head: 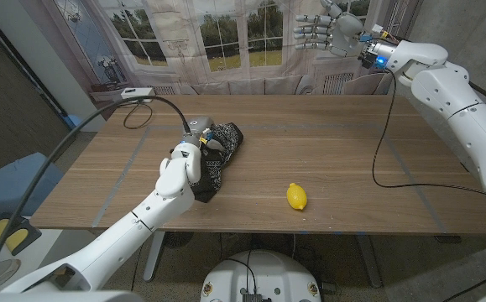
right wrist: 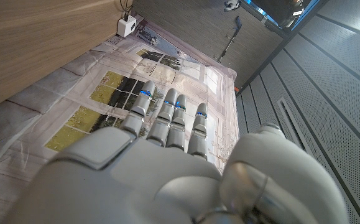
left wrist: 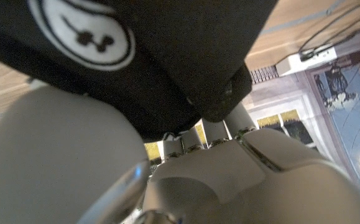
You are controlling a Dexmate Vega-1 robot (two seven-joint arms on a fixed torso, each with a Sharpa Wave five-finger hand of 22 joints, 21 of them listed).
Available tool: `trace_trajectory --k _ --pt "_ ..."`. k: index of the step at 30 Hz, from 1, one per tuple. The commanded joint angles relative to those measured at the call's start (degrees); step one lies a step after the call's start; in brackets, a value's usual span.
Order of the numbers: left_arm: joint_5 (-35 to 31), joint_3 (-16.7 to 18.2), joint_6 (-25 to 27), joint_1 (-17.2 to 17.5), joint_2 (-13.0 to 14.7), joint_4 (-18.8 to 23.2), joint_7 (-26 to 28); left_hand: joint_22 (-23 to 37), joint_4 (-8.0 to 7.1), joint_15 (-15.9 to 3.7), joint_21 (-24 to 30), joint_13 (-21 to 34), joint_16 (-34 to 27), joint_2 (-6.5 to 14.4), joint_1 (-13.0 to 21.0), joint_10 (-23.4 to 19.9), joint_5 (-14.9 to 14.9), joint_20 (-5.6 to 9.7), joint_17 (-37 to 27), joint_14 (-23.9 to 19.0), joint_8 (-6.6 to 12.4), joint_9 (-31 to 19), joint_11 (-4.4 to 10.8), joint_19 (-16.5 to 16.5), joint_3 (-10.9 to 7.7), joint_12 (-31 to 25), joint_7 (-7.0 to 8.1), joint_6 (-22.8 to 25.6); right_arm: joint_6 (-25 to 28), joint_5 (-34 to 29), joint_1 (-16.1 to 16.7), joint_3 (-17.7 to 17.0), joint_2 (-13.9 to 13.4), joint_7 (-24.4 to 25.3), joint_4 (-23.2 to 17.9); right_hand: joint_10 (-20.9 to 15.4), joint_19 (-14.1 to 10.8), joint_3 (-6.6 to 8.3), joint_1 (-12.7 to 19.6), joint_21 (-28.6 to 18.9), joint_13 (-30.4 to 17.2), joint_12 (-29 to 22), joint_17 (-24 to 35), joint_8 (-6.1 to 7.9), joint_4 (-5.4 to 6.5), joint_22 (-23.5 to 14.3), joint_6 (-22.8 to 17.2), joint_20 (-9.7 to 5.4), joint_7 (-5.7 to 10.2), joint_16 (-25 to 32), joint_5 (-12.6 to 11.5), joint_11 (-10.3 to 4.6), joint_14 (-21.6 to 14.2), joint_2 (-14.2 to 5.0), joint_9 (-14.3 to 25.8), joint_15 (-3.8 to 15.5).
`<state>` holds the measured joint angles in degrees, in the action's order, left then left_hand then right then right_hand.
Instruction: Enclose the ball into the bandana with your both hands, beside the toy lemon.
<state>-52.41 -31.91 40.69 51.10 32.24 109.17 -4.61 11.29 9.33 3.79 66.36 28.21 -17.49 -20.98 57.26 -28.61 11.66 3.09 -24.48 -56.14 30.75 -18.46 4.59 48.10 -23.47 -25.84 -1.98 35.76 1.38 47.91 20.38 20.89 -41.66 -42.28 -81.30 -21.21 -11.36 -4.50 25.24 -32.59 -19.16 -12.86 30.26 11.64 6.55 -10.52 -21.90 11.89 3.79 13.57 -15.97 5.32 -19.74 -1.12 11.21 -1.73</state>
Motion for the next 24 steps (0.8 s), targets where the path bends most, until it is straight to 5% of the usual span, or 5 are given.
trace_trajectory --k 1,8,15,22,24 --pt "19.87 -0.80 3.89 -3.43 4.09 0.79 -0.11 -0.34 -0.02 -17.14 1.74 -1.15 0.35 23.51 24.38 2.06 -0.09 7.76 -0.13 -12.57 -3.44 0.43 -0.91 -3.73 -0.93 2.58 1.72 -8.24 -0.16 -0.74 -2.17 1.14 1.61 -1.35 3.10 -0.60 -0.25 -0.33 0.16 0.42 0.01 -0.18 0.05 0.09 0.23 -0.23 -0.12 0.01 -0.12 0.23 -0.36 -0.15 -0.53 -0.19 0.11 0.04" --pt "22.88 -5.83 11.18 -7.90 7.38 1.69 -2.03 -0.89 -0.15 -17.13 3.13 -2.63 1.19 23.16 23.90 2.82 -0.03 7.34 0.01 -12.50 -10.29 2.31 -0.84 -5.25 -1.76 4.22 1.89 -20.08 -0.31 -1.43 -2.96 1.56 1.97 -1.67 3.79 -0.50 -0.28 -0.45 0.12 0.53 0.00 -0.12 0.00 0.07 0.23 -0.23 -0.07 -0.06 -0.16 0.27 -0.40 -0.04 -0.60 -0.20 0.10 0.09" --pt "25.26 -9.10 15.63 -10.37 9.98 3.31 -0.99 -1.56 -2.43 -15.91 -1.02 -4.02 7.30 22.02 16.52 5.91 -0.22 2.31 3.29 4.15 -14.37 5.25 -0.88 -12.81 -0.39 7.18 2.10 -22.19 -0.77 -2.10 -3.50 1.89 2.51 -1.62 4.54 -0.53 -0.34 -0.55 0.10 0.64 0.00 -0.13 -0.06 0.06 0.21 -0.24 -0.04 0.03 -0.25 0.28 -0.44 -0.04 -0.60 -0.26 0.10 0.02" --pt "24.83 -13.03 20.09 -12.15 11.81 5.24 1.47 -1.51 -6.27 -2.66 -16.58 -7.24 7.71 21.25 -0.71 19.72 -1.22 -13.87 7.89 40.17 -20.06 7.21 -4.36 -43.59 6.61 14.78 4.52 -27.43 -0.82 -2.24 -4.06 2.08 2.98 -2.10 5.54 -0.56 -0.40 -0.66 0.06 0.74 0.00 -0.13 -0.10 0.04 0.21 -0.24 0.00 0.00 -0.30 0.31 -0.48 -0.05 -0.63 -0.31 0.10 -0.02" --pt "24.86 -14.39 21.13 -13.03 12.50 5.76 1.35 -1.47 -6.93 0.13 -21.13 -8.44 7.48 21.60 -3.98 24.56 -0.86 -15.19 9.81 47.04 -20.35 7.34 -5.48 -50.46 7.96 15.31 5.12 -30.35 -0.93 -1.76 -4.15 1.95 3.34 -2.61 6.11 -0.54 -0.44 -0.70 0.03 0.77 0.00 -0.11 -0.12 0.04 0.22 -0.25 0.02 -0.01 -0.32 0.33 -0.49 0.00 -0.66 -0.34 0.10 0.01"
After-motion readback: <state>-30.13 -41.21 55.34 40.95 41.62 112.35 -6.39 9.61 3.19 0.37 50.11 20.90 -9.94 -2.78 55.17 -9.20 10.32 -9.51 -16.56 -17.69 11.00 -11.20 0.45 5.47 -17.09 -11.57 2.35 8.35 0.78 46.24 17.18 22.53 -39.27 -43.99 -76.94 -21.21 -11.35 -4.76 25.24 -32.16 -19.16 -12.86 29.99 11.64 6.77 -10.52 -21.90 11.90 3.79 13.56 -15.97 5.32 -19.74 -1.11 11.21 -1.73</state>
